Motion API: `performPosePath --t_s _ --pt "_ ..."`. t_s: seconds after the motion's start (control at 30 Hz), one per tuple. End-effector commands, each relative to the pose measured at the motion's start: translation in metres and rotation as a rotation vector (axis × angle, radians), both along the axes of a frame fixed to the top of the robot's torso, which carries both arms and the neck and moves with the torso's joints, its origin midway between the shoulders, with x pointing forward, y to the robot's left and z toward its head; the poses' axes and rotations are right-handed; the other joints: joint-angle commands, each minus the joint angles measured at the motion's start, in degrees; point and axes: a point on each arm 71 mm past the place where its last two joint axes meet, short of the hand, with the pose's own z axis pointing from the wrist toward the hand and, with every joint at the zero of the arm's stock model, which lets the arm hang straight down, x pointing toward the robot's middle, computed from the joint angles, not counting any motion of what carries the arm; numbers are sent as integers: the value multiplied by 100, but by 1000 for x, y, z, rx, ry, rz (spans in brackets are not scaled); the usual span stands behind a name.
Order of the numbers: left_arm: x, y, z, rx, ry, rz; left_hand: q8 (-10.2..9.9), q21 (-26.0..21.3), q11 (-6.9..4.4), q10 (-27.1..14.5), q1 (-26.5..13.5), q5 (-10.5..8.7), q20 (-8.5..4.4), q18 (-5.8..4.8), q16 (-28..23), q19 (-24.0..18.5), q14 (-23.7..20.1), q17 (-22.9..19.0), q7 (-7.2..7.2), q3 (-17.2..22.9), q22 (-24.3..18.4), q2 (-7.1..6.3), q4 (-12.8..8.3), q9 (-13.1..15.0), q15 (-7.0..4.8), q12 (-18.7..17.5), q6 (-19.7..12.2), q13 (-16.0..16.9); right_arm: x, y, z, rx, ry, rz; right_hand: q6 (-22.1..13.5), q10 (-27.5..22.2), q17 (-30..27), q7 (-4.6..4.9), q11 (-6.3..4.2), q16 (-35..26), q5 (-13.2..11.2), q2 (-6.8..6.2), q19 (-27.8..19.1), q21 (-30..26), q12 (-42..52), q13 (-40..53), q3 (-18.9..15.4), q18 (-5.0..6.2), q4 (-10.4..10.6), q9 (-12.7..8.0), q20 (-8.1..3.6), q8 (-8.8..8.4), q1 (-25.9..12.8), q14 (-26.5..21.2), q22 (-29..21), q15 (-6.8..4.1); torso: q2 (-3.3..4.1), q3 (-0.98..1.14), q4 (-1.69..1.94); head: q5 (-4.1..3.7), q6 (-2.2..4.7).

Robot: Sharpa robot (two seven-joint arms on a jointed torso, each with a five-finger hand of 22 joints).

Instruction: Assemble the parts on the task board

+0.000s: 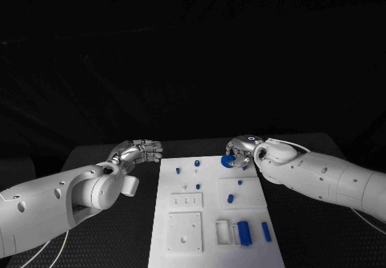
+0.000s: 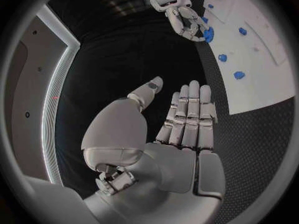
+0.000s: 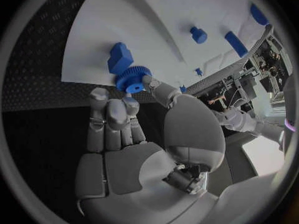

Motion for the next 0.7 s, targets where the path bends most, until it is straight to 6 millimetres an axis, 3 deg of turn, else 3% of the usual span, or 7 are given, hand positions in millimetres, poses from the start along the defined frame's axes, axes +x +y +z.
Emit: performPosePath --t_s 0.03,0.17,0.2,0.27,0.37,0.57,0.7 --pt "-1 -2 1 -3 -9 -17 -20 34 11 -36 -48 36 -11 90 -26 -32 -36 7 -5 8 106 -19 -33 -5 3 -40 -34 -9 -7 -5 -22 -90 97 3 453 10 12 120 -52 -25 8 146 -56 36 28 -13 87 243 -31 68 -2 86 40 -10 115 -59 -1 0 -2 0 -14" --pt "-1 -2 1 -3 -9 -16 -20 35 11 -35 -49 36 -11 90 -27 -32 -36 8 -4 9 106 -18 -33 -5 4 -41 -35 -10 -7 -5 -23 -98 96 3 629 39 32 61 -111 -42 58 301 -76 63 17 -32 196 243 -102 115 16 164 -4 -6 114 -108 -4 0 -5 -4 -12" --pt "-1 -2 1 -3 -9 -17 -20 35 11 -35 -50 36 -10 90 -28 -32 -36 9 -4 9 106 -18 -32 -5 4 -41 -35 -10 -7 -4 -23 -97 95 5 665 55 44 40 -119 -49 488 361 -87 77 13 -41 274 243 -145 129 27 174 -62 -4 115 -117 -4 0 -5 -4 -12" --pt "-1 -2 1 -3 -9 -17 -19 35 11 -35 -50 36 -10 90 -28 -33 -36 9 -4 10 106 -17 -32 -5 4 -41 -34 -10 -7 -4 -22 -97 90 7 678 66 55 40 -127 -54 672 418 -90 93 9 -47 330 243 -221 137 33 170 -124 0 113 -126 -4 1 -1 -9 -8" --pt "-1 -3 1 -3 -8 -18 -19 36 11 -34 -51 36 -10 90 -29 -33 -35 10 -4 10 106 -16 -31 -5 4 -42 -35 -10 -7 -2 -22 -101 79 10 694 77 63 35 -131 -60 595 412 -82 106 8 -52 334 243 -249 146 34 170 -195 7 109 -129 -3 2 0 -9 -3" --pt "-1 -2 1 -3 -7 -18 -19 36 11 -35 -53 36 -10 89 -30 -33 -35 12 -3 11 106 -17 -31 -5 4 -43 -35 -10 -8 1 -19 -111 36 17 716 106 77 25 -141 -73 275 171 -41 130 4 -63 197 243 -190 167 24 165 -341 30 94 -139 -2 2 -1 -9 3" --pt "-1 -2 1 -4 -6 -17 -19 36 11 -35 -53 36 -10 89 -31 -34 -35 12 -3 11 106 -17 -31 -5 4 -43 -35 -10 -10 6 -15 -111 -18 29 716 108 78 23 -140 -76 243 144 -38 130 3 -65 191 243 -173 168 22 163 -347 31 92 -140 -2 2 -6 -3 11"
